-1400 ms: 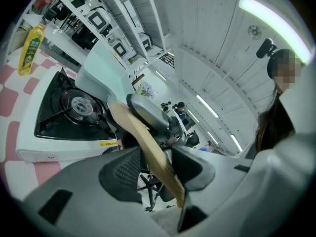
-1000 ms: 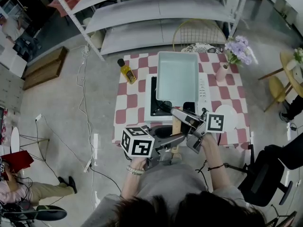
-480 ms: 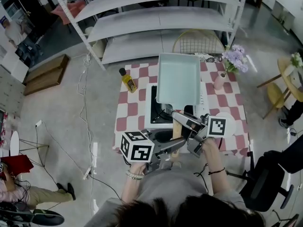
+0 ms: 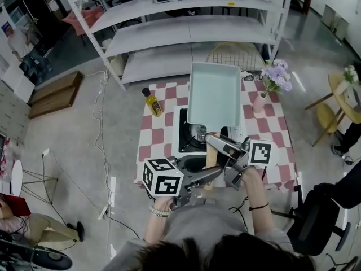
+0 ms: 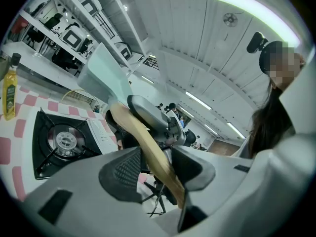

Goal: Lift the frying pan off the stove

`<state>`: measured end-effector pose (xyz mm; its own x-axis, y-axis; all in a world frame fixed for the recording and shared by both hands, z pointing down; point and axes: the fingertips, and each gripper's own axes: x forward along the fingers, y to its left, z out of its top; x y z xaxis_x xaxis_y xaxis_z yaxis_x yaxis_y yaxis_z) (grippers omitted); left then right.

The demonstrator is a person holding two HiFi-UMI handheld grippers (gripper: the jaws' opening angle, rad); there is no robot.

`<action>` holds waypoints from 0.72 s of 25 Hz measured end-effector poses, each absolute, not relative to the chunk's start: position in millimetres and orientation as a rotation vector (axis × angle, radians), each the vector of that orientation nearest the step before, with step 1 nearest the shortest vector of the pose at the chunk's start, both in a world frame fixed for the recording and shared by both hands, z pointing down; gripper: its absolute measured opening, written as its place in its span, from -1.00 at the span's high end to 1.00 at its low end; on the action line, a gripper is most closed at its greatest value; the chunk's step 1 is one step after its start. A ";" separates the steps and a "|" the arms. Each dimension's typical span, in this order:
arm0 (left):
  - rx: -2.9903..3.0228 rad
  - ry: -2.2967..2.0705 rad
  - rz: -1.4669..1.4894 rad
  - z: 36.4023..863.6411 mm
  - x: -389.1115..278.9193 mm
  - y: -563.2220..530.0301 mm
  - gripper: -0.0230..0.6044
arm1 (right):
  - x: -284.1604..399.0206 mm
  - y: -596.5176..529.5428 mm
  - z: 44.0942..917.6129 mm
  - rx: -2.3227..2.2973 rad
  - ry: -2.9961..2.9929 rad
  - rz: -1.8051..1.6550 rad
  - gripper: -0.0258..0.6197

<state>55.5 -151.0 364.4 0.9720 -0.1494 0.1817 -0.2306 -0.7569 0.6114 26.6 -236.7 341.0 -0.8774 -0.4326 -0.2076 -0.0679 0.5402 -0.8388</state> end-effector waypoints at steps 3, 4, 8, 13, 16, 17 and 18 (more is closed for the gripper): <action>2.455 -0.260 0.153 358.2 56.7 -150.5 0.30 | 28.3 -236.3 334.8 -0.415 2.391 -1.262 0.24; 2.461 -0.258 0.152 356.3 57.0 -150.5 0.30 | 28.7 -236.2 332.8 -0.415 2.392 -1.258 0.24; 2.480 -0.254 0.149 349.5 57.9 -150.4 0.30 | 30.6 -235.8 325.1 -0.413 2.401 -1.232 0.23; 2.503 -0.250 0.153 343.2 59.5 -149.8 0.30 | 33.1 -234.9 316.9 -0.404 2.401 -1.200 0.23; 2.514 -0.246 0.150 339.7 59.7 -148.7 0.30 | 34.5 -233.8 314.1 -0.405 2.400 -1.190 0.23; 2.518 -0.244 0.149 338.3 59.5 -148.6 0.30 | 34.8 -233.8 312.9 -0.405 2.400 -1.187 0.23; 2.521 -0.243 0.147 337.0 59.4 -148.7 0.30 | 34.8 -233.9 311.6 -0.405 2.401 -1.181 0.23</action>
<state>59.4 -148.7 337.0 0.9771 -0.1406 0.1596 -0.2066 -0.8062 0.5544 34.8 -233.9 311.6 -0.8642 -0.4370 -0.2492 -0.0692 0.5940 -0.8015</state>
